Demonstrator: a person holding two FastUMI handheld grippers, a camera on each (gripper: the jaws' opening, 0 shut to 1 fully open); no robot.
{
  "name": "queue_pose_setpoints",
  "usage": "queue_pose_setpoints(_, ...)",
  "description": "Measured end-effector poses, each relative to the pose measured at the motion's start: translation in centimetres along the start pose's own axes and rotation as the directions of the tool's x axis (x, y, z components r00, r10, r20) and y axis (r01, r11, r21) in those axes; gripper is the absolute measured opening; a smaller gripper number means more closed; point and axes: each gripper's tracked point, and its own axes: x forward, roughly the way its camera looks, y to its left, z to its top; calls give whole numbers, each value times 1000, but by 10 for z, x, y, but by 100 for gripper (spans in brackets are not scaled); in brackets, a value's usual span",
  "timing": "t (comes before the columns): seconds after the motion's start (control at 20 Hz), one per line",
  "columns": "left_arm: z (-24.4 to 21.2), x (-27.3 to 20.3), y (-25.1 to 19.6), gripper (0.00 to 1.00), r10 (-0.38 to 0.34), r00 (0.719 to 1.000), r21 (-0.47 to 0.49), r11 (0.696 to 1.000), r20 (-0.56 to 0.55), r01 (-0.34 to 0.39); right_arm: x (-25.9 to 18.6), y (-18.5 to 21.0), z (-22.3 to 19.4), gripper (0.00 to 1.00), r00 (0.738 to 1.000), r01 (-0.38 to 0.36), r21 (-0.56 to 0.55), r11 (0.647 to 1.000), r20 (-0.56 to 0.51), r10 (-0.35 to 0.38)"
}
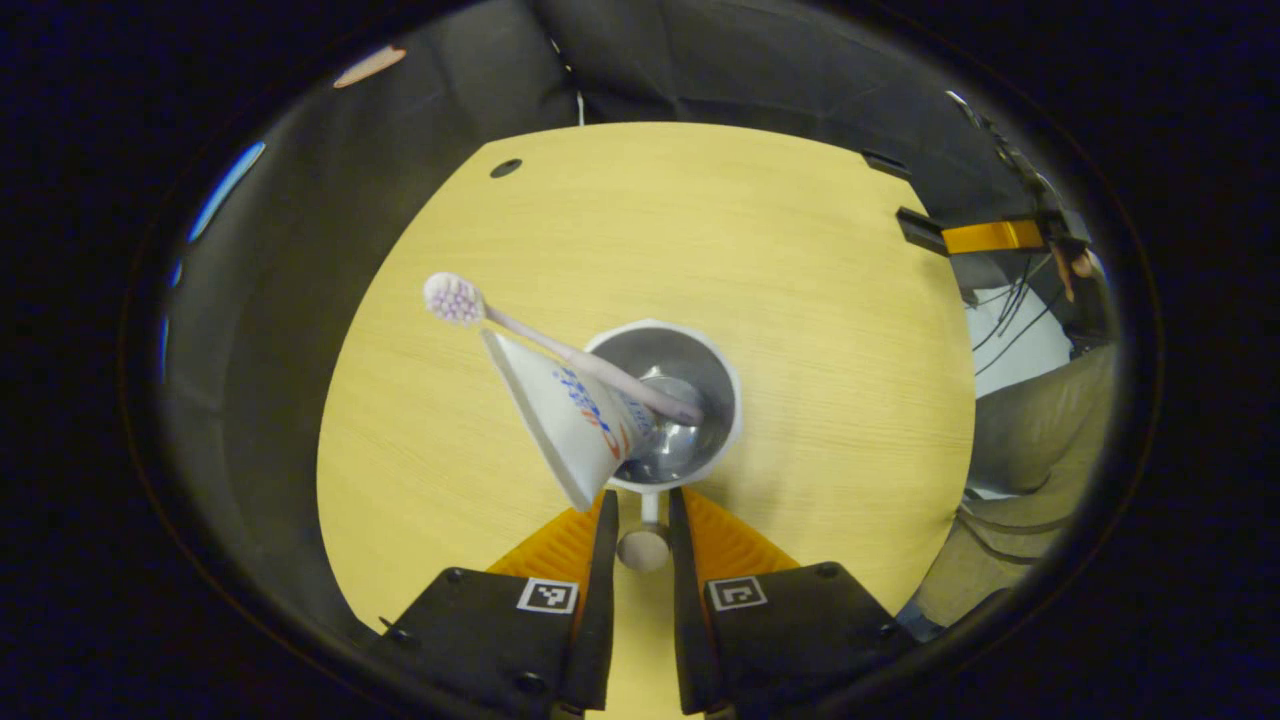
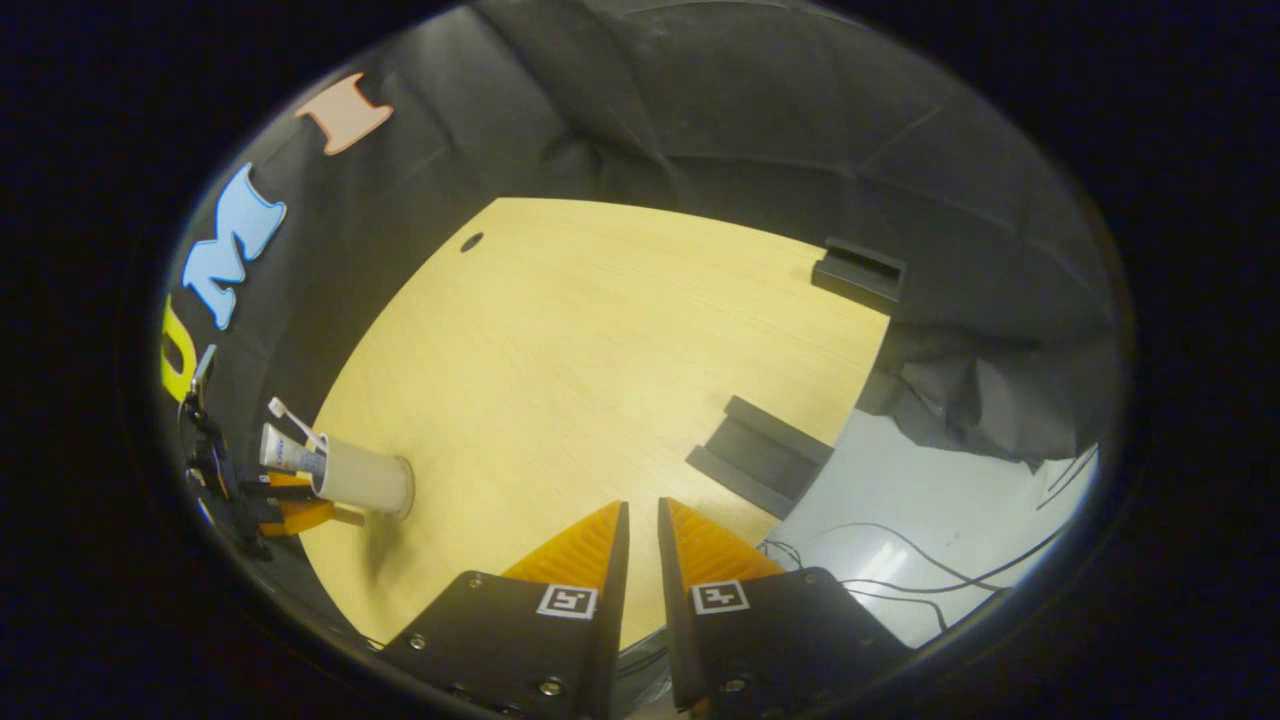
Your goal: Put the toothbrush and toothpaste on the desktop into the cup, then pick up the cup and place it on the coaster on the desktop.
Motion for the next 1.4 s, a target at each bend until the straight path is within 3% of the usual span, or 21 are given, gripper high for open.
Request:
queue_pose_setpoints(0.15,3,-13,-1,36,56,996,-59,997,71,-52,1,8,0,20,999,-45,-68,997,-6,45)
queue_pose_setpoints(0.2,4,-18,0,41,81,992,-85,994,98,-73,1,10,0,20,998,-61,-94,994,-10,60)
queue_pose_setpoints(0.25,7,-24,1,36,109,986,-111,989,128,-95,1,12,1,20,997,-77,-121,990,-11,76)
queue_pose_setpoints(0.35,9,-39,5,41,177,969,-162,976,175,-149,0,19,3,21,994,-112,-179,977,-12,112)
queue_pose_setpoints(0.45,9,-56,9,36,234,948,-225,957,215,-185,0,28,7,21,988,-149,-242,959,-6,152)
queue_pose_setpoints(0.5,9,-64,11,41,265,936,-261,944,233,-203,1,33,10,20,985,-167,-269,948,-1,173)
queue_pose_setpoints(0.55,3,-74,13,36,298,922,-298,929,247,-220,0,40,13,20,980,-188,-301,935,6,199)
queue_pose_setpoints(0.65,-6,-96,12,36,364,890,-377,892,274,-249,-1,50,20,21,971,-218,-355,909,19,239)
queue_pose_setpoints(0.75,-15,-126,15,36,452,841,-467,837,298,-284,-1,65,28,20,956,-250,-416,874,38,292)
queue_pose_setpoints(0.95,-31,-184,14,35,579,754,-639,714,310,-287,-7,87,35,20,924,-304,-492,816,54,378)
queue_pose_setpoints(1.4,-72,-269,13,35,828,510,-817,452,233,-359,-25,132,60,21,830,-358,-616,702,136,541)
